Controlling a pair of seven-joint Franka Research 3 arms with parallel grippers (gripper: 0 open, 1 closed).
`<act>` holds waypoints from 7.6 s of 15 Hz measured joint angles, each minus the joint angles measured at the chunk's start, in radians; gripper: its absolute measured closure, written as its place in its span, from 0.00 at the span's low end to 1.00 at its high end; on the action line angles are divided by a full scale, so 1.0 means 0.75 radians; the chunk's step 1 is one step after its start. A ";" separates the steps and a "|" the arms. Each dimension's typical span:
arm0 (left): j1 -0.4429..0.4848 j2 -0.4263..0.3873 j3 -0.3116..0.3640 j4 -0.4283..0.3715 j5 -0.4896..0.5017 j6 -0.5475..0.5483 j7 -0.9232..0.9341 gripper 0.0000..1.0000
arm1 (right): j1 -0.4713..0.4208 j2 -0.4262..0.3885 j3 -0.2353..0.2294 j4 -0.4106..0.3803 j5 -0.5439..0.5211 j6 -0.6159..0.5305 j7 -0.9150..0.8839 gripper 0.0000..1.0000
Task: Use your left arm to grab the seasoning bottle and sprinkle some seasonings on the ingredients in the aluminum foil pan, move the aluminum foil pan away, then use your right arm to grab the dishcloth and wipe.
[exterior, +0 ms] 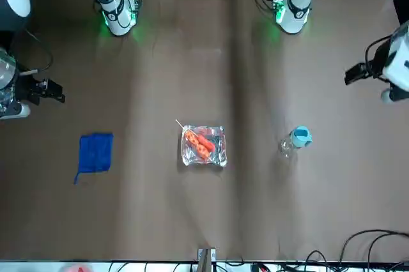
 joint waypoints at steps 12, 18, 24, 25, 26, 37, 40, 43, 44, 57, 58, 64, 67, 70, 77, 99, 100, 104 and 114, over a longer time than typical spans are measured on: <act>-0.007 0.136 -0.008 -0.475 -0.015 0.773 -1.319 0.00 | -0.014 0.000 0.010 0.000 0.000 -0.012 0.000 0.00; -0.004 0.308 -0.007 -0.481 -0.015 1.008 -1.688 0.00 | -0.014 0.000 0.010 0.000 0.000 -0.012 0.000 0.00; -0.024 0.406 -0.007 -0.480 -0.015 1.047 -1.783 0.00 | -0.014 0.000 0.010 0.000 0.000 -0.012 0.000 0.00; -0.026 0.415 -0.007 -0.480 -0.009 1.050 -1.783 0.00 | -0.014 0.000 0.010 0.000 0.000 -0.012 0.000 0.00; -0.026 0.425 -0.007 -0.480 0.004 1.051 -1.784 0.00 | -0.014 0.000 0.011 0.000 0.000 -0.012 0.000 0.00; -0.076 0.492 -0.005 -0.481 0.172 1.054 -1.967 0.01 | -0.007 0.000 0.016 0.000 0.000 -0.012 0.000 0.00; -0.073 0.492 -0.001 -0.480 0.173 1.054 -1.967 0.04 | -0.006 0.000 0.017 0.000 0.000 -0.011 0.000 0.00; -0.073 0.492 0.000 -0.480 0.173 1.053 -1.969 0.06 | -0.006 0.000 0.017 0.000 0.000 -0.009 0.000 0.00; -0.073 0.492 0.000 -0.481 0.173 1.051 -1.970 0.09 | -0.006 0.000 0.017 0.000 0.000 -0.008 0.000 0.00; -0.072 0.492 0.002 -0.480 0.173 1.045 -1.975 0.48 | -0.006 -0.001 0.016 0.004 0.000 -0.007 0.000 0.00; -0.072 0.492 0.002 -0.480 0.173 1.045 -1.975 0.48 | -0.006 -0.001 0.016 0.004 0.000 -0.007 0.000 0.00; -0.073 0.487 0.002 -0.479 0.174 1.044 -1.975 0.75 | -0.007 -0.001 0.015 0.005 0.000 -0.008 0.000 0.00; -0.073 0.485 0.000 -0.473 0.174 1.044 -1.975 0.77 | -0.009 -0.001 0.011 0.005 0.000 -0.010 0.000 0.00; -0.073 0.475 -0.006 -0.461 0.174 1.044 -1.975 0.77 | -0.018 -0.001 0.004 0.005 0.000 -0.012 0.000 0.00; -0.093 0.347 -0.046 -0.420 0.174 0.958 -1.976 0.77 | -0.018 -0.001 0.003 0.005 0.000 -0.014 0.000 0.00; -1.328 0.708 0.672 0.196 0.401 0.418 -2.640 0.77 | -0.015 -0.001 0.009 0.005 0.000 -0.020 0.000 0.00; -1.356 0.733 0.700 0.210 0.398 0.417 -2.643 0.77 | -0.015 -0.001 0.009 0.005 0.000 -0.020 0.000 0.00; -1.490 0.791 0.824 0.229 0.393 0.410 -2.653 0.77 | -0.015 -0.001 0.009 0.005 0.000 -0.020 0.000 0.00; -1.760 0.906 1.086 0.235 0.393 0.363 -2.662 0.77 | -0.015 -0.001 0.009 0.005 0.000 -0.020 0.000 0.00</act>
